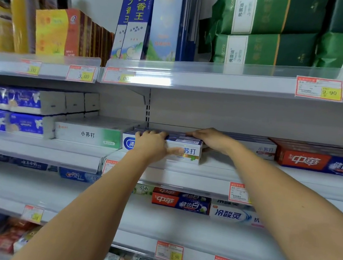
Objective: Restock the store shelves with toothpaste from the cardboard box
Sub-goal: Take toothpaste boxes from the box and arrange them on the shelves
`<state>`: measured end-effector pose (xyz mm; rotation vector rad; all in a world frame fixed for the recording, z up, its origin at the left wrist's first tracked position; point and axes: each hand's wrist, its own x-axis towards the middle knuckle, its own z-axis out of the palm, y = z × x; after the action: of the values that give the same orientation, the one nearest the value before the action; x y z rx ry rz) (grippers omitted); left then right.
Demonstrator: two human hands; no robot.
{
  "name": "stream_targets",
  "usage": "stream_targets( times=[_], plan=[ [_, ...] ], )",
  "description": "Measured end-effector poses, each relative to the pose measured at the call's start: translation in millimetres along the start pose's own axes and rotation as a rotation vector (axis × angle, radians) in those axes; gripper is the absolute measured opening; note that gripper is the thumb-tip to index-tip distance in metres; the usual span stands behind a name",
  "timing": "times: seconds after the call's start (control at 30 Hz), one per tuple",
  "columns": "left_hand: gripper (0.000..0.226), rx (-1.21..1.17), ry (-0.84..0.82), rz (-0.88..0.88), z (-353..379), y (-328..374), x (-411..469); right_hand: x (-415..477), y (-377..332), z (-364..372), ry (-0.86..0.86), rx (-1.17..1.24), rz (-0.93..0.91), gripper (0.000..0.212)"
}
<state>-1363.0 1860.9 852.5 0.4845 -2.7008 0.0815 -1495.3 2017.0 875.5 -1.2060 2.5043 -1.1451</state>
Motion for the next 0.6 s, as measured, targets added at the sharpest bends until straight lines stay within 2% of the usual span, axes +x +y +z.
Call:
stream_targets(
  times=[0.1,0.17,0.23,0.3,0.33,0.43,0.53,0.6],
  plan=[
    [0.083,-0.042,0.067,-0.006,3.7,-2.4,-4.4,-13.6,-12.4,-0.8,0.025,-0.207,-0.006,0.038],
    [0.06,-0.271,0.229,0.046,9.6,2.2,-23.8,-28.1,-19.8,-0.6,0.125,-0.313,-0.078,0.038],
    [0.039,-0.546,0.431,0.144,16.8,15.0,-64.9,-50.8,-26.1,1.8,0.258,-0.344,-0.227,0.035],
    [0.029,-0.706,0.582,0.233,26.1,31.9,-114.2,-85.9,-29.1,10.4,0.395,-0.338,-0.327,0.023],
    [0.025,-0.771,0.6,0.239,34.5,38.8,-138.1,-106.8,-28.2,17.7,0.434,-0.317,-0.349,0.021],
    [0.026,-0.9,0.463,0.145,74.4,51.7,-198.8,-172.5,-13.1,47.9,0.402,-0.234,-0.339,0.029],
    [0.043,-0.859,0.277,0.09,125.8,57.8,-251.3,-220.3,27.7,92.1,0.209,-0.241,-0.221,0.036],
    [0.045,-0.87,0.138,0.032,161.3,60.6,-283.3,-243.8,65.8,127.6,0.058,-0.243,-0.099,0.038]
  ],
)
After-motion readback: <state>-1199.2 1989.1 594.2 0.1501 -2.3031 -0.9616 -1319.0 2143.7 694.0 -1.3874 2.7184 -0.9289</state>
